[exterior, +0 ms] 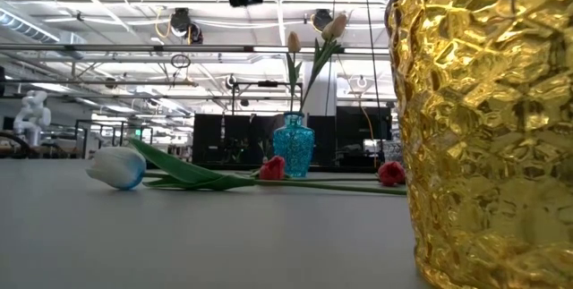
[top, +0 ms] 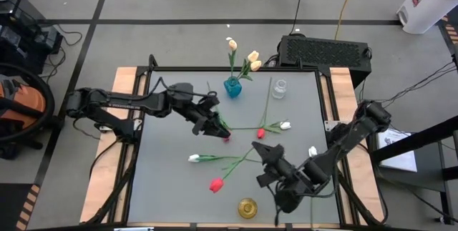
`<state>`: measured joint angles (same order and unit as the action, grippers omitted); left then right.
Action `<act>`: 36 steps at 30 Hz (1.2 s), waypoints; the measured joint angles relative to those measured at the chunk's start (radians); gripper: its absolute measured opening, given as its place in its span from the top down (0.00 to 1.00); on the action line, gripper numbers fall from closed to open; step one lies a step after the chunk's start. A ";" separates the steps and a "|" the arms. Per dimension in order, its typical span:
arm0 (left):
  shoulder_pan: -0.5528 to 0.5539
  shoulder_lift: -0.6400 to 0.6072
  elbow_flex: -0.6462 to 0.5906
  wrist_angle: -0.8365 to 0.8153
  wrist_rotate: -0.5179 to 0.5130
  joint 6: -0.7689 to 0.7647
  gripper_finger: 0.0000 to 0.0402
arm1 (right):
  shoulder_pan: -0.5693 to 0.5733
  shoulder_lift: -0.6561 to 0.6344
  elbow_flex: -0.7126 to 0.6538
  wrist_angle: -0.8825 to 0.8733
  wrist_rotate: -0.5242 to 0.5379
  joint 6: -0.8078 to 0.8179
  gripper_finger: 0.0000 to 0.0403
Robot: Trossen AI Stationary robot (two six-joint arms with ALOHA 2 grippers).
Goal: Sort flowers into vase by color
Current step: Put the right red flower into the transparent vase
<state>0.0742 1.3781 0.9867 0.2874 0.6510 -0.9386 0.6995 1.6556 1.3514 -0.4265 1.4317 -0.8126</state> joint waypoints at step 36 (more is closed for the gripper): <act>0.070 -0.454 -0.049 -0.639 -0.602 0.880 0.65 | 0.061 -0.910 -0.131 -1.096 0.138 1.530 1.00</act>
<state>0.1443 0.9239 0.9381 -0.3511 0.0487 -0.0589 0.7605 0.7453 1.2202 -1.5228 1.5698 0.7175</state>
